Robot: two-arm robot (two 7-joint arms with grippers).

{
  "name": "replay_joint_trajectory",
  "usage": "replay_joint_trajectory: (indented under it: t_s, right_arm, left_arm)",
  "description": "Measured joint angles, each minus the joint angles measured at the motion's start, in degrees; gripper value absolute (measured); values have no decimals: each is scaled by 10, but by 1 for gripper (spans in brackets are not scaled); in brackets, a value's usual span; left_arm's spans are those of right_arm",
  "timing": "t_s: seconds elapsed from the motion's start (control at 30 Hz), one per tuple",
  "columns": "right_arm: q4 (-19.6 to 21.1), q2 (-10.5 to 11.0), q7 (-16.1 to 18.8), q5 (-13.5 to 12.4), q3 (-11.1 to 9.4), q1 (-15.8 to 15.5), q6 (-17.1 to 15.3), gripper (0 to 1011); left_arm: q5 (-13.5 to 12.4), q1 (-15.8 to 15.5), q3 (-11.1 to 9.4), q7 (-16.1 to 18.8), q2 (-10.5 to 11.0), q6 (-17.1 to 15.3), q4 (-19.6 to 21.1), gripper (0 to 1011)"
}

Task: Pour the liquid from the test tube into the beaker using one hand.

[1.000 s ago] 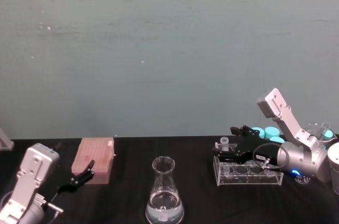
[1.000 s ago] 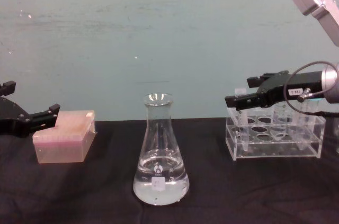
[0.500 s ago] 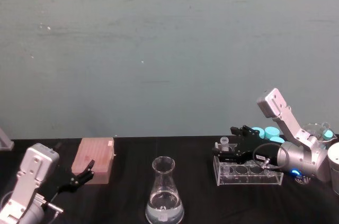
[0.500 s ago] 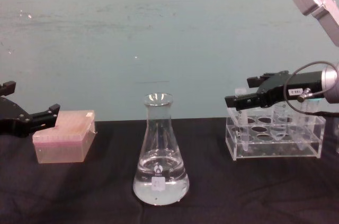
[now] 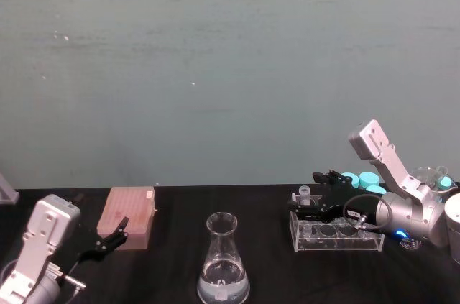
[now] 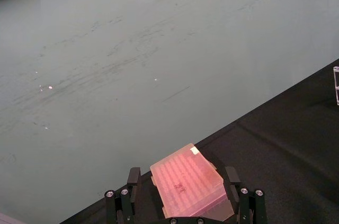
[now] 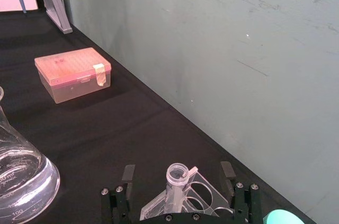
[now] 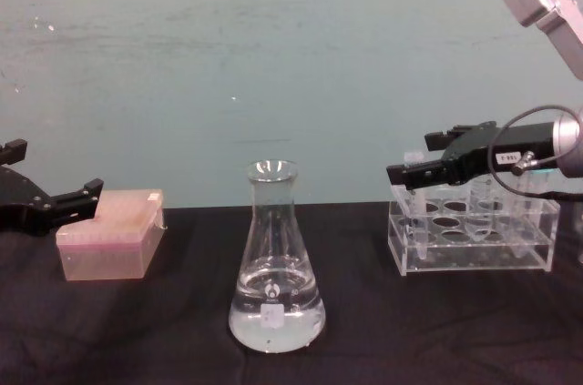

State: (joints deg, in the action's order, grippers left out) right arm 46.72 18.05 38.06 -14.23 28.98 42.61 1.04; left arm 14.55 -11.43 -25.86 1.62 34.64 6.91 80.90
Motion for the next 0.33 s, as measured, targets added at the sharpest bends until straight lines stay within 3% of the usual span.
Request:
replay_joint_trajectory:
  t_s: [0.33]
  right_arm:
    - [0, 0, 0, 0, 0, 0, 0, 1000]
  left_arm:
    - [0, 0, 0, 0, 0, 0, 0, 1000]
